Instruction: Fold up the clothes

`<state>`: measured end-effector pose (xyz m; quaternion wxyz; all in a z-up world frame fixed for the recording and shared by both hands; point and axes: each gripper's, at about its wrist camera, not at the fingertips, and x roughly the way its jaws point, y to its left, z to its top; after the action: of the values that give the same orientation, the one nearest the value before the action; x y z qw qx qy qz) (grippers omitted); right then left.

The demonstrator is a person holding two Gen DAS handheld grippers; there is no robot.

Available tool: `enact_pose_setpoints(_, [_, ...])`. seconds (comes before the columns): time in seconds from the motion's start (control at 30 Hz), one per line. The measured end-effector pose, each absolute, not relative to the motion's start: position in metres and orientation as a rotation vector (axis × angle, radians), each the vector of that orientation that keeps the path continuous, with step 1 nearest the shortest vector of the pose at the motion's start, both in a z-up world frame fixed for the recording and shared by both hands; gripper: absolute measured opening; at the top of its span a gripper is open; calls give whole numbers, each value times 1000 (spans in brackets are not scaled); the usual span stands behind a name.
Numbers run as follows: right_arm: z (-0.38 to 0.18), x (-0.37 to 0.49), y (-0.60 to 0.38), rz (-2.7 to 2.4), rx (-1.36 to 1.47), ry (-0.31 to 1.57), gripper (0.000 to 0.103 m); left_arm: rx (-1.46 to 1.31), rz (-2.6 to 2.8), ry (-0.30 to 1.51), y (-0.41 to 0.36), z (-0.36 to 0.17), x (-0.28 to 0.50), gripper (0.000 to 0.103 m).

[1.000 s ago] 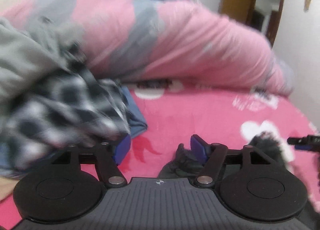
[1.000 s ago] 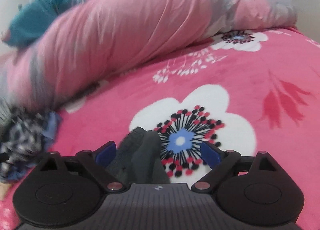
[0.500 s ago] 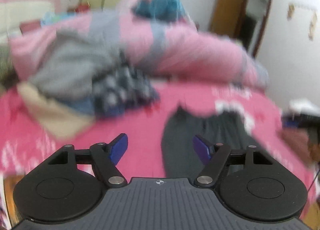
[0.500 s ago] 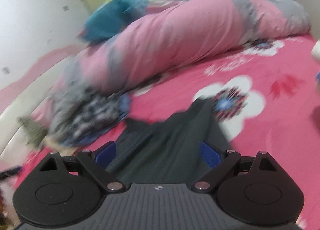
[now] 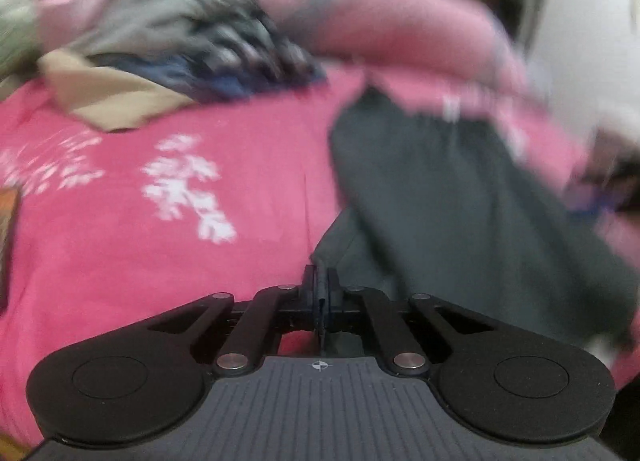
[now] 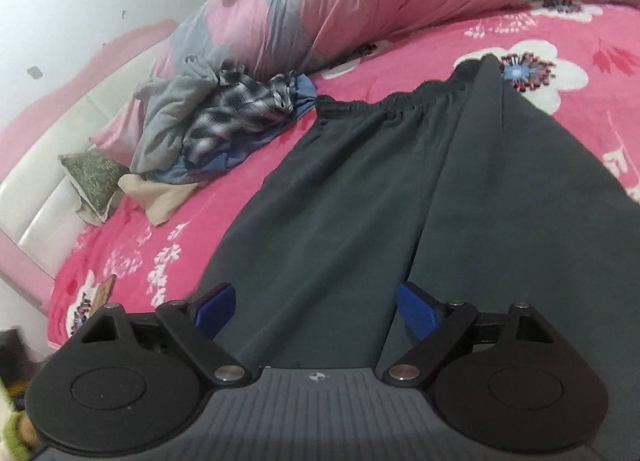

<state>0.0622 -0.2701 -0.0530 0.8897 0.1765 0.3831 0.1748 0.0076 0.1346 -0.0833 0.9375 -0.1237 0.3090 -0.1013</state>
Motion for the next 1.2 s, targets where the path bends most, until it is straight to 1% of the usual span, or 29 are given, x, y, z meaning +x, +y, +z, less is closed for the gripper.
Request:
enact_pose_setpoints(0.07, [-53,61,-269,348,335,784,90,-389,-170,573,150,-79,-14,1])
enact_pose_setpoints(0.13, [-57,65,-269,329,318,795,90,-493,-116,561,161,-95,-30,1])
enact_pose_setpoints(0.2, [-63,72,-269,303,316,820,90,-592,-90,586,169,-115,-40,1])
enact_pose_setpoints(0.33, [-69,83,-266,280,327,835,90,-659,-72,612,174,-133,-41,3])
enact_pose_setpoints(0.4, [-69,84,-265,278,333,830,90,-656,-70,603,176,-130,-39,4])
enact_pose_setpoints(0.43, [-69,83,-265,278,337,824,90,-652,-69,597,177,-127,-38,5])
enact_pose_setpoints(0.63, [-67,60,-289,219,368,778,90,-593,40,536,194,-111,-45,22])
enact_pose_setpoints(0.8, [-61,22,-341,97,421,727,90,-508,84,483,194,-90,-41,24])
enact_pose_setpoints(0.9, [-57,-2,-372,16,440,690,90,-453,-8,484,170,-76,-32,26])
enact_pose_setpoints(0.97, [-59,-17,-394,-31,470,678,90,-416,-107,503,144,-69,-27,30])
enact_pose_setpoints(1.0, [-61,-24,-404,-50,486,677,90,-400,-172,525,129,-68,-24,30])
enact_pose_setpoints(1.07, [-67,-36,-422,-83,517,683,90,-369,-319,585,95,-67,-18,37])
enact_pose_setpoints(1.2, [-82,-52,-456,-123,605,688,90,-294,-580,709,23,-74,-12,39])
